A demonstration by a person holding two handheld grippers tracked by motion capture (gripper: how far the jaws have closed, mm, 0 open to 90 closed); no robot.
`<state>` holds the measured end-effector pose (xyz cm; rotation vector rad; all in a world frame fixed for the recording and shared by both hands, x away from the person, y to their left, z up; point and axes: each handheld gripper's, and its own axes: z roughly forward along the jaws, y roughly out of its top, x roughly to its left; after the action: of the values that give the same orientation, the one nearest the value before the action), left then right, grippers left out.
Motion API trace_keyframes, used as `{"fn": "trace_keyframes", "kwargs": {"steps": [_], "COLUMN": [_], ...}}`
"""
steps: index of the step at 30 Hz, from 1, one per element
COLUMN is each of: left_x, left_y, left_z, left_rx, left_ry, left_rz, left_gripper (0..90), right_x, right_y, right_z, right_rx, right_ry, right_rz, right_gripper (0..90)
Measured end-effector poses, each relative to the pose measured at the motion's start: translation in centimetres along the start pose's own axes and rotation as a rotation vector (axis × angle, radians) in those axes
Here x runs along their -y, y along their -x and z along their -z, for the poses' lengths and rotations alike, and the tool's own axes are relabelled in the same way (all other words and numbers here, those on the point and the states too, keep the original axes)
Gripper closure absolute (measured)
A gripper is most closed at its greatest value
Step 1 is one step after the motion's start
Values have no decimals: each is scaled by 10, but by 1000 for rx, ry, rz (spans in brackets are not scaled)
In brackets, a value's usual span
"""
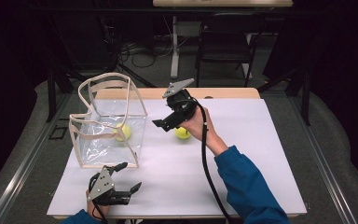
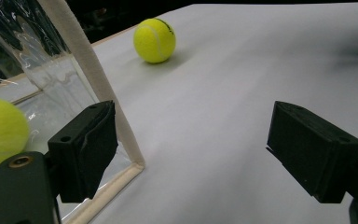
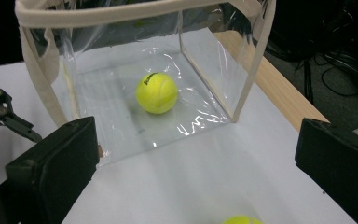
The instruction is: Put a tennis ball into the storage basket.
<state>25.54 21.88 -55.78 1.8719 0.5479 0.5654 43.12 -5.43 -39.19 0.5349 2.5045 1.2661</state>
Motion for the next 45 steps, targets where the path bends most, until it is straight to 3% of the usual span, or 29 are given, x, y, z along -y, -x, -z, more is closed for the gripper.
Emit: {"fn": "trace_keyframes", "kwargs": {"steps": [16,17,23,45], "left_x": [0,0,0,-1], "left_y": [1,1,0,0], "left_z": [0,0,0,1], "left_rx": [-2,-2,-5,-12], "left_ry": [-2,-2,-2,9], "left_rz": [1,1,1,1], "left_gripper": [160,160,160,160], "right_x": [38,52,52,94], "right_y": [5,8,8,13], "right_z": [8,7,7,4], "right_rx": [4,10,10,60], "right_ry": [-4,-14,-14,-74], "right_rz": [-43,-61,-61,-91], "right_gripper": [0,0,0,0]}}
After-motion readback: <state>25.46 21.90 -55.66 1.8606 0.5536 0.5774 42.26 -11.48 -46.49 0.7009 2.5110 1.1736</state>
